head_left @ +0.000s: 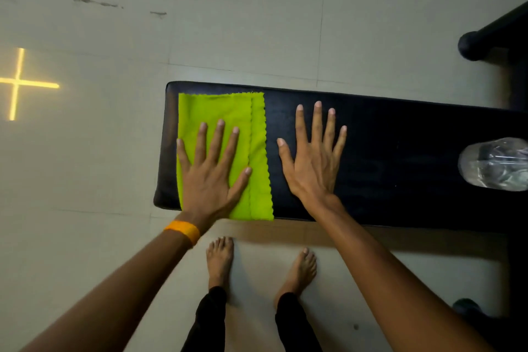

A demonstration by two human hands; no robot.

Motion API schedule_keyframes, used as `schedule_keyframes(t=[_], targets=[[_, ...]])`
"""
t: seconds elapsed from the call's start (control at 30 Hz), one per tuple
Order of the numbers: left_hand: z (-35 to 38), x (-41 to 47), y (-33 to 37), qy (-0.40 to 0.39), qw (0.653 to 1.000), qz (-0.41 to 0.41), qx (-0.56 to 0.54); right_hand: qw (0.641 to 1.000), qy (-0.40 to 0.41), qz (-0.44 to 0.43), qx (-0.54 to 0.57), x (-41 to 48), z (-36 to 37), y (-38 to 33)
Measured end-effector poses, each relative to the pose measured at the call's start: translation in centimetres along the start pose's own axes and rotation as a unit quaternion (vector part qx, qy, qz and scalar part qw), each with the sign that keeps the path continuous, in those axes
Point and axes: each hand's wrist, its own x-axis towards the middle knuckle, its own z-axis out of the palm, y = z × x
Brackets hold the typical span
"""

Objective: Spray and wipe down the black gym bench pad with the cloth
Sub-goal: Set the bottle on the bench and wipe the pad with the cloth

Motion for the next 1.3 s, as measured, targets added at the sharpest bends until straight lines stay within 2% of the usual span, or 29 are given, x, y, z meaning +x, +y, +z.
schedule_keyframes(t=[0.13,0.2,0.33,0.43,0.57,0.63,0.77,0.87,0.97,1.1,1.3], targets=[[-1.8,7.7,-4.8,0.017,0.995,-0.056,-0.080,1.000,0.007,0.001,-0.007,-0.2,0.3,-0.2],[-2.1,8.5,-5.7,0.017,0.992,-0.070,-0.102,1.000,0.006,0.007,-0.005,-0.2,0.4,-0.2],[-0.7,1.7,-3.7,0.031,0.999,-0.020,-0.020,1.000,-0.001,-0.001,0.011,-1.0,0.2,-1.9],[0.1,-1.9,-4.4,0.028,0.999,0.025,-0.013,1.000,-0.010,-0.024,0.015,-1.6,0.5,-3.3],[-0.6,2.5,-8.0,0.024,0.994,0.082,-0.073,1.000,-0.001,-0.020,0.006,-1.7,1.0,-3.2],[-1.1,4.4,-8.6,0.023,0.992,0.080,-0.098,1.000,0.001,-0.020,0.003,-1.7,1.1,-3.2],[-0.3,0.0,-5.4,0.023,0.999,0.004,-0.045,1.000,0.002,-0.016,0.006,-1.7,0.8,-3.3],[0.2,-3.1,-3.2,0.010,0.999,0.032,0.008,1.000,-0.007,-0.025,0.004,-1.7,0.4,-3.1],[-0.7,2.5,-2.9,0.003,0.997,0.078,0.013,0.999,-0.010,-0.046,0.001,-1.4,0.0,-2.0],[-1.0,8.2,-0.9,0.019,1.000,0.014,0.004,0.998,0.003,-0.060,0.001,-1.2,-0.3,0.2],[0.4,0.0,3.5,-0.013,0.998,0.058,-0.006,0.999,0.007,-0.038,0.020,-2.0,-0.5,1.1]])
